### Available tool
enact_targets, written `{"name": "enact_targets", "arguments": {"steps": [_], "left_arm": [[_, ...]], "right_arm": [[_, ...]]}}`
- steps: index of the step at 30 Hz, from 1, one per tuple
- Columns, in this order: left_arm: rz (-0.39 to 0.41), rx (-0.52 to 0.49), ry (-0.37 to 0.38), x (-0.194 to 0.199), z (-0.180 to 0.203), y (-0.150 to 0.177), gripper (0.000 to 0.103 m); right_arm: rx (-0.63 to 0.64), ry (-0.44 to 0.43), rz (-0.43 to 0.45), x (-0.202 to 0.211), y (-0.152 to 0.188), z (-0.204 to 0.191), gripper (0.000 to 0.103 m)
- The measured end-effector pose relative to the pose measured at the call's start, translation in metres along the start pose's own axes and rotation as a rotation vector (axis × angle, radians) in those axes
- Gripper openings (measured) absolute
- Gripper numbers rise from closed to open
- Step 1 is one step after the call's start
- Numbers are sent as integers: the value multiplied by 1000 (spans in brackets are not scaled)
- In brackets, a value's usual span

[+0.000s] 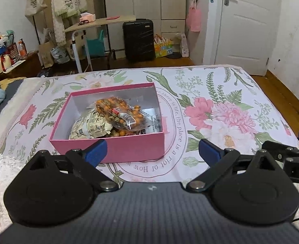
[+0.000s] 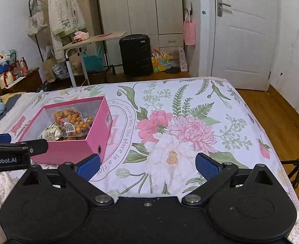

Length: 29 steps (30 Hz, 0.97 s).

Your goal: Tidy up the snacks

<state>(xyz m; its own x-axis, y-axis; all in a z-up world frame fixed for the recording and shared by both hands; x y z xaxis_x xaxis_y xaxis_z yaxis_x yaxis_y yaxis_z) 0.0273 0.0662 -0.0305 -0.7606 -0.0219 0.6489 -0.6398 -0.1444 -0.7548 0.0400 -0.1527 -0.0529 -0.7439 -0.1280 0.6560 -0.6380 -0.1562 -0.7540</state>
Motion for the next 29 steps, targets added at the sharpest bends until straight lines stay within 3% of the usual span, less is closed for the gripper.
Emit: {"name": "enact_targets", "arguments": {"steps": [29], "left_arm": [[-32, 38, 5, -11, -1, 10, 103]], "right_arm": [[23, 15, -20, -6, 5, -2, 101]]}}
Point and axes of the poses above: each gripper's, at about its wrist camera, not at the fingertips, and x roughly against the way its jaws point, z to its right, y to its underside, the point moved 4 cm from there along -x, roughly the way its jaws point, and after that the axes turned 8 degrees about x, right-handed, at the moved point
